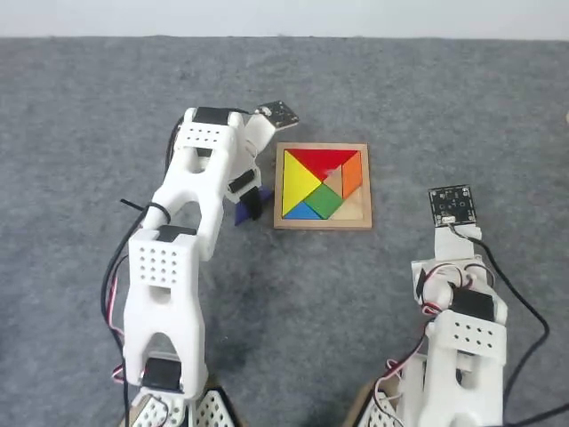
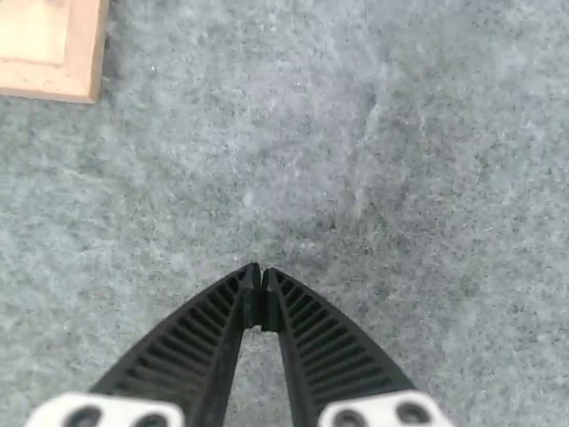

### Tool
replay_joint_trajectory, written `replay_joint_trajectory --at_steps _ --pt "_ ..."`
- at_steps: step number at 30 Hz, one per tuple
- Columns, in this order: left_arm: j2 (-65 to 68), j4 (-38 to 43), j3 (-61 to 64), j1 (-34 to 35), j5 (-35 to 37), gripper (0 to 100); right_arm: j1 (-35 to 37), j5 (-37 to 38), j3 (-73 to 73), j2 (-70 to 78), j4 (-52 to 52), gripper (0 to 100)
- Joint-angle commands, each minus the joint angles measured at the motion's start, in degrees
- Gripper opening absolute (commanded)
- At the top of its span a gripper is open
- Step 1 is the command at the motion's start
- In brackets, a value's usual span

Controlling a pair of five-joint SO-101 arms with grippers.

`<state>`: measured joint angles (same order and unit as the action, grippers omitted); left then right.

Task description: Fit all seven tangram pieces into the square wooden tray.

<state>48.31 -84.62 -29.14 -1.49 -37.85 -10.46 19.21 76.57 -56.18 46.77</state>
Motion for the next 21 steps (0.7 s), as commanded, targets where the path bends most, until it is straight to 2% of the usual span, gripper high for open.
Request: replay_joint_trajectory --at_steps 1,6,16,21 --pt "0.26 -0.79 -1.80 0.70 -0.53 26 0.75 -0.53 -0.44 -1.54 -1.45 0.8" --pt "0.26 -0.79 -1.80 0.35 -0.53 26 0.75 -0.53 -0.35 -1.54 -1.45 0.8" --pt "0.26 -7.56 -1.80 0.00 -0.44 12 0.75 -0.53 -0.35 -1.54 -1.45 0.8" --pt "0.00 -10.11 -3.74 -0.18 0.97 10 0.75 -0.53 -0.35 -1.54 -1.36 0.8"
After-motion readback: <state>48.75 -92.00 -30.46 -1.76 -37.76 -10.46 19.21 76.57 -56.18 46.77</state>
